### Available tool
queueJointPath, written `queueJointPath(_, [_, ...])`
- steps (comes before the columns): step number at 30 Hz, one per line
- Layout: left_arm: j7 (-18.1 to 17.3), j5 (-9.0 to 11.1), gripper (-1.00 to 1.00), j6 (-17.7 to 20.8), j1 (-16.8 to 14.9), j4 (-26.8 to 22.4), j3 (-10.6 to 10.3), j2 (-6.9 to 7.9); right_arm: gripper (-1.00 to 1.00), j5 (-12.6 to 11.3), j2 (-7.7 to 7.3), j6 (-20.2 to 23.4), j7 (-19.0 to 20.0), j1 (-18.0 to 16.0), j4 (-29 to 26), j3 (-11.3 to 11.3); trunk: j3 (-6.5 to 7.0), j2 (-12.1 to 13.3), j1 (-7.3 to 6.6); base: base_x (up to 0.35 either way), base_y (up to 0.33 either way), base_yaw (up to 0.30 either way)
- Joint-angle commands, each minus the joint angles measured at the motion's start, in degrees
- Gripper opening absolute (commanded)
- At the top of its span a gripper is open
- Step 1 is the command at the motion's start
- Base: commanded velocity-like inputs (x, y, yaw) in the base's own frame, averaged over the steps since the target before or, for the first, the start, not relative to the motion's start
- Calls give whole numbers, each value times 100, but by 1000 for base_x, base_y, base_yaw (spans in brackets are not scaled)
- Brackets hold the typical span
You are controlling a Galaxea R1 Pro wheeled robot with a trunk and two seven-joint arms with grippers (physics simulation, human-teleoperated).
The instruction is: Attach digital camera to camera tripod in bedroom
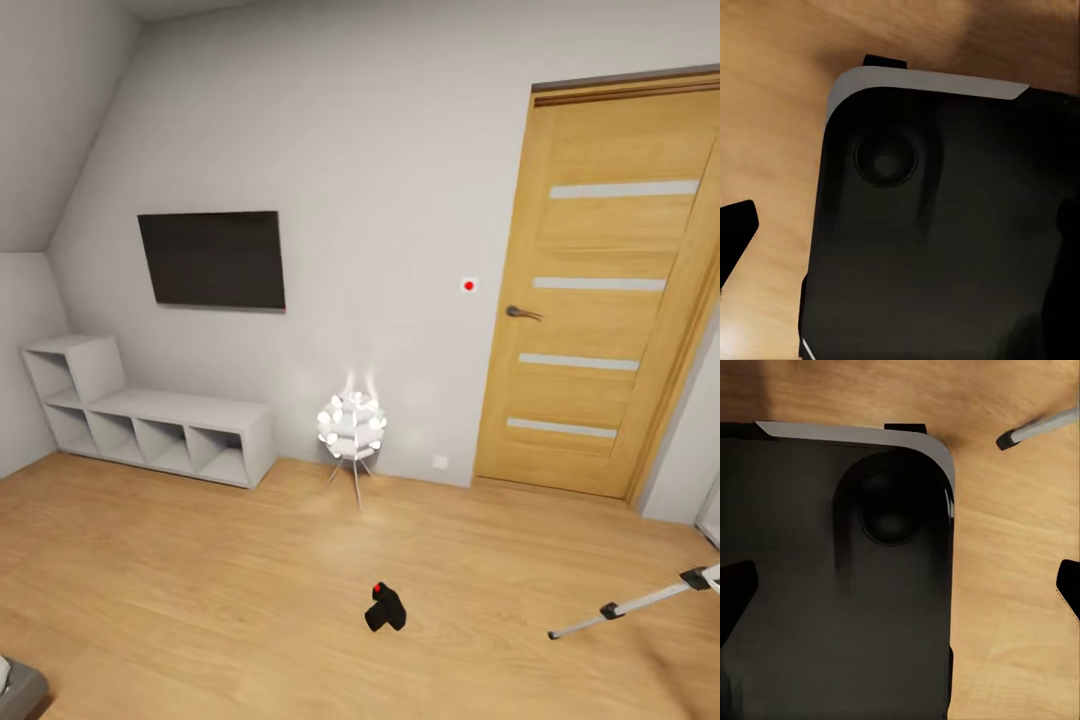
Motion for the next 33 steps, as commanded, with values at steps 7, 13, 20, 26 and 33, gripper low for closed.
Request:
queueJointPath(7, [-1,36,100,-9,3,-6,-5,-1,100,-1,-3,-17,-1,-1,1,5,-4,-2,4,326,0,0])
queueJointPath(13, [-1,30,100,-3,3,-6,-11,-1,100,-1,-7,-7,-1,-1,1,5,-4,-2,4,326,0,0])
queueJointPath(20, [-1,25,100,-1,3,-6,-13,-12,100,-3,-8,0,-1,-1,1,5,-4,-2,4,326,0,0])
queueJointPath(26, [-1,25,100,6,3,-6,-14,-18,100,-1,-3,-5,-1,-1,1,5,-4,-2,4,326,0,0])
queueJointPath(33, [-1,22,100,5,3,-6,-14,-19,100,-9,0,-47,-6,-1,1,-4,-4,-2,4,326,0,0])
